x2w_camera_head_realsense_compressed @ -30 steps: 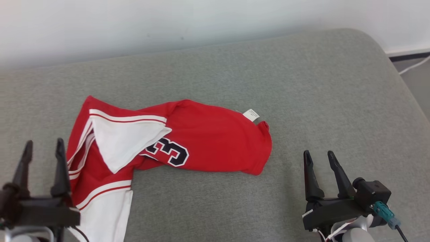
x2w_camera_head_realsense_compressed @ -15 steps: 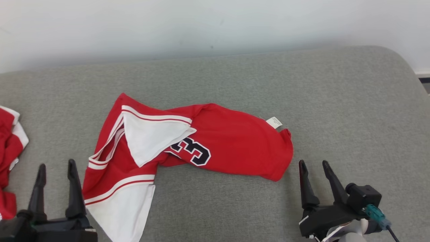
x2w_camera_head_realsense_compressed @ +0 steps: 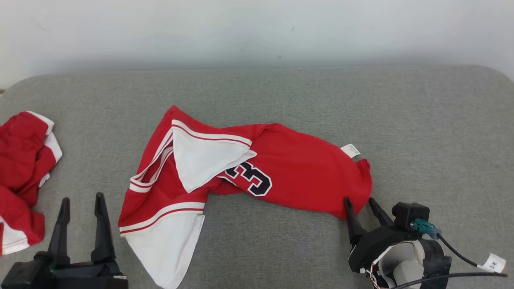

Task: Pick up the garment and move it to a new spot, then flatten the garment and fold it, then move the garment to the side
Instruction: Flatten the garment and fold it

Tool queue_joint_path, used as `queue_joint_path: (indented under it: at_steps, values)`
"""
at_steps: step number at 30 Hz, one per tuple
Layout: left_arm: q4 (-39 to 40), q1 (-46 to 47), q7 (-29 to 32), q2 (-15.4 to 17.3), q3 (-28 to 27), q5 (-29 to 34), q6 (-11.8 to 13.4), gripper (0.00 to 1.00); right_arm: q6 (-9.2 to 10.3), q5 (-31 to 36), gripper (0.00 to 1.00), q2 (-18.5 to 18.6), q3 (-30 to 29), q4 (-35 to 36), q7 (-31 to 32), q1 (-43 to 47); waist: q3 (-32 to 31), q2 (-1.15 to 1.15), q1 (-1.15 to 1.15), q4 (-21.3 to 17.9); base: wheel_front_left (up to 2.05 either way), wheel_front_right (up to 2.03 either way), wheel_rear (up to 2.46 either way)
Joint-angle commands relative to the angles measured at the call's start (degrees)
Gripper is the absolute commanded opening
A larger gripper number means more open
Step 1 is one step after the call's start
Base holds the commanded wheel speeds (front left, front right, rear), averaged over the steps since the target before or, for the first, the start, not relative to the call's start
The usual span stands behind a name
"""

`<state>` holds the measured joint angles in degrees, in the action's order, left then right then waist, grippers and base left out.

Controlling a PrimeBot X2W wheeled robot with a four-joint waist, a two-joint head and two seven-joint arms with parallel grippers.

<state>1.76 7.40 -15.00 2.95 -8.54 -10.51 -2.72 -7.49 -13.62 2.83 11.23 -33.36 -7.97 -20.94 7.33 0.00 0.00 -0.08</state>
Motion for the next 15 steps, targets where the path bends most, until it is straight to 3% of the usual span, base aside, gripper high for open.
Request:
queue_joint_path:
  at_steps: [1, 2, 3, 10, 15]
  values:
    - [0.01, 0.19, -0.22, -0.04, 0.31, -0.49, 0.23, 1.00, 0.00, -0.17, 0.90, 0.14, -0.14, -0.97, 0.17, -0.93, 0.23, 0.00, 0.00, 0.84, 0.00, 0.00, 0.00]
    - [-0.07, 0.21, -0.22, -0.05, 0.65, -0.78, 0.44, 1.00, 0.00, -0.04, 0.49, 0.11, -0.20, -1.58, -0.13, -1.43, 0.27, 0.00, 0.00, 1.11, 0.00, 0.00, 0.00]
    - [-0.01, 0.00, -0.22, -0.04, 0.94, -1.29, 0.86, 1.00, 0.00, -0.31, 0.00, 0.11, -0.17, -2.75, -0.66, -1.94, 0.34, 0.00, 0.00, 1.43, 0.00, 0.00, 0.00]
    - [-0.09, -0.94, -0.22, -0.06, 1.14, -2.21, 1.73, 1.00, 0.00, -1.82, 0.00, 0.10, 1.26, -2.44, -3.58, -2.83, 0.46, 0.00, 0.00, 0.87, 0.00, 0.00, 0.00]
    - [-0.69, -1.65, -0.22, -0.05, 1.44, -2.47, 1.93, 1.00, 0.00, -4.95, 0.00, 0.56, 3.00, 3.08, -3.31, -0.64, -0.11, 0.00, 0.00, -0.72, 0.00, 0.00, 0.00]
